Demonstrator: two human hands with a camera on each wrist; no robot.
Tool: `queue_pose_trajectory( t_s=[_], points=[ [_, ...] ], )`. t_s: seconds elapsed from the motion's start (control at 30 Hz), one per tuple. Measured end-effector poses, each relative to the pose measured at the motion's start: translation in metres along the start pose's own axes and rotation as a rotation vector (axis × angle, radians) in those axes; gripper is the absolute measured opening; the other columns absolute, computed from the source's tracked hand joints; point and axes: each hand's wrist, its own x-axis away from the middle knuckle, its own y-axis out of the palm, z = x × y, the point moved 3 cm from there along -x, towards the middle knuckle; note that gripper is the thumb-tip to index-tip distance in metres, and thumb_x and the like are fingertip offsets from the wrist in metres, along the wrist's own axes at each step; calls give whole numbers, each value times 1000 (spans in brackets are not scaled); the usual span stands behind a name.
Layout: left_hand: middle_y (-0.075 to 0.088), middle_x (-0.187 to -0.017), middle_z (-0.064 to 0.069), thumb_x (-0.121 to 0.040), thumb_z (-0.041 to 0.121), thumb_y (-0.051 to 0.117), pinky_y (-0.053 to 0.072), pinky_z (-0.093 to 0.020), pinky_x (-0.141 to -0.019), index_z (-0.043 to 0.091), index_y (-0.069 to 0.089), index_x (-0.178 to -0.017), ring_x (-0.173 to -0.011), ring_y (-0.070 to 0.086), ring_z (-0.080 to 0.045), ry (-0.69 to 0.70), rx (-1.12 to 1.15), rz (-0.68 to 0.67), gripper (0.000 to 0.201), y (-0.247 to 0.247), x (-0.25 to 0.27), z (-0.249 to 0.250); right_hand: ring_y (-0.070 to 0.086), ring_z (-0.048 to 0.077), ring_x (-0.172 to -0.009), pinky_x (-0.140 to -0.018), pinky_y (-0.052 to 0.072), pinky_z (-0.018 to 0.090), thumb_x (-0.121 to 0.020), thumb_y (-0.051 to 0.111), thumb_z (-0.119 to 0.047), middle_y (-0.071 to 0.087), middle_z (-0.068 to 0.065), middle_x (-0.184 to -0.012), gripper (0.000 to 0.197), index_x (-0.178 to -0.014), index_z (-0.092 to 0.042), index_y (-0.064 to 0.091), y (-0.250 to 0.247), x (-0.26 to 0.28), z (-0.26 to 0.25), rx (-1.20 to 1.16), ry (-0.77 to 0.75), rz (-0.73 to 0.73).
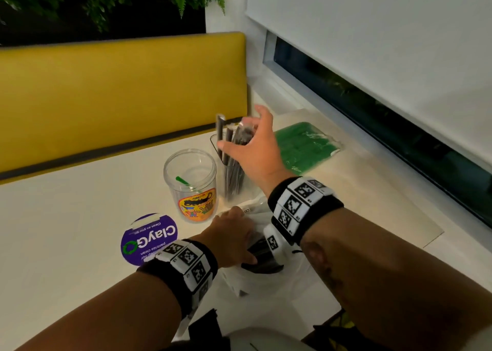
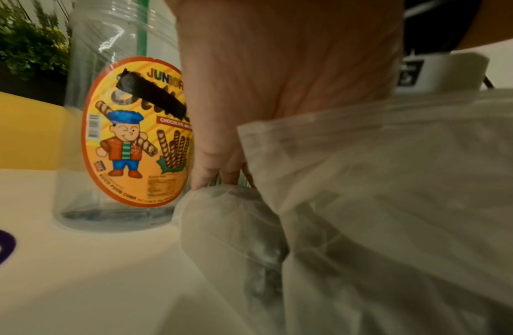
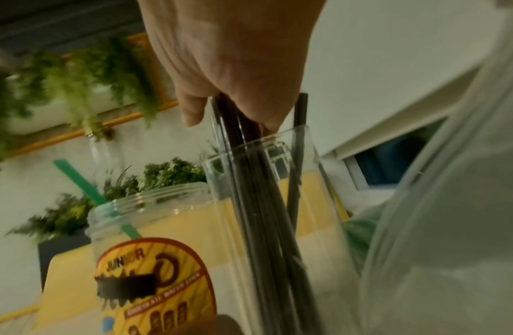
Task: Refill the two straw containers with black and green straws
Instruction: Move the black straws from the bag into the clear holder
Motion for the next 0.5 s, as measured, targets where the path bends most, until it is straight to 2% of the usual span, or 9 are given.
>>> queue_pose_trajectory(
  t_s=[0.07, 0.13, 0.17, 0.2, 0.27, 0.33, 0.4, 0.43, 0.5],
  points=[
    [42, -118, -3, -66, 59, 77, 48, -42, -94, 24, 59, -113, -106, 49, -26, 4, -18, -7, 61, 2, -2, -2, 34, 22, -141, -113, 31, 33, -74, 83, -30, 30, 12, -154, 108, -153, -15, 10, -6, 2, -10, 81, -225, 77],
    [42, -118, -2, -66, 60, 76, 48, -42, -94, 24, 60, -112, -107, 48, -26, 5, -27, 0, 61, 3, -2, -4, 23, 29, -146, -119, 24, 42, -85, 70, -33, 23, 16, -157, 93, -153, -5, 14, -11, 0, -29, 302, -507, 183],
    [41, -118, -2, -65, 60, 76, 48, -42, -94, 24, 59, -110, -107, 48, -26, 6, -25, 1, 60, 4, -3, -5, 20, 31, -148, -121, 20, 46, -91, 61, -35, 21, 15, -159, 81, -153, -6, 17, -9, -4, -35, 445, -590, 153],
    [41, -118, -2, -65, 60, 76, 48, -42, -93, 23, 59, -107, -106, 48, -26, 6, -24, -1, 58, 3, -4, -4, 16, 31, -149, -121, 16, 50, -97, 51, -36, 19, 12, -161, 71, -154, -11, 18, -6, -7, -37, 600, -602, 33],
    [41, -116, -2, -64, 57, 78, 50, -41, -91, 23, 59, -103, -103, 48, -25, 11, -11, -6, 55, 3, -4, -5, 14, 28, -150, -119, 12, 59, -103, 34, -40, 21, 5, -162, 59, -155, -19, 17, 2, -11, -27, 866, -461, -303],
    [41, -116, -2, -65, 49, 80, 52, -38, -87, 22, 59, -101, -100, 49, -23, 25, 15, -14, 49, 1, -4, -5, 13, 25, -150, -119, 9, 60, -103, 29, -44, 22, 1, -161, 60, -156, -19, 14, -1, -10, -21, 881, -373, -382],
    [39, -118, -1, -69, 37, 77, 53, -34, -83, 23, 58, -103, -97, 50, -21, 40, 41, -3, 41, 0, -4, -5, 23, 26, -147, -120, 14, 52, -102, 37, -41, 32, 5, -157, 58, -153, -14, 26, -18, -3, -33, 715, -481, -169],
    [39, -119, -1, -71, 30, 73, 52, -32, -81, 22, 57, -105, -96, 51, -22, 45, 57, -7, 39, 0, -4, -6, 38, 26, -138, -116, 27, 44, -101, 44, -34, 47, 9, -146, 50, -145, -10, 42, -28, 7, -41, 589, -591, -13],
    [39, -120, -1, -78, 23, 66, 48, -28, -79, 20, 56, -109, -96, 55, -23, 65, 90, -1, 33, 0, -5, -7, 59, 19, -97, -86, 47, 28, -95, 54, -19, 65, 8, -103, 20, -108, -7, 65, -46, 33, -51, 385, -758, 150]
  ],
)
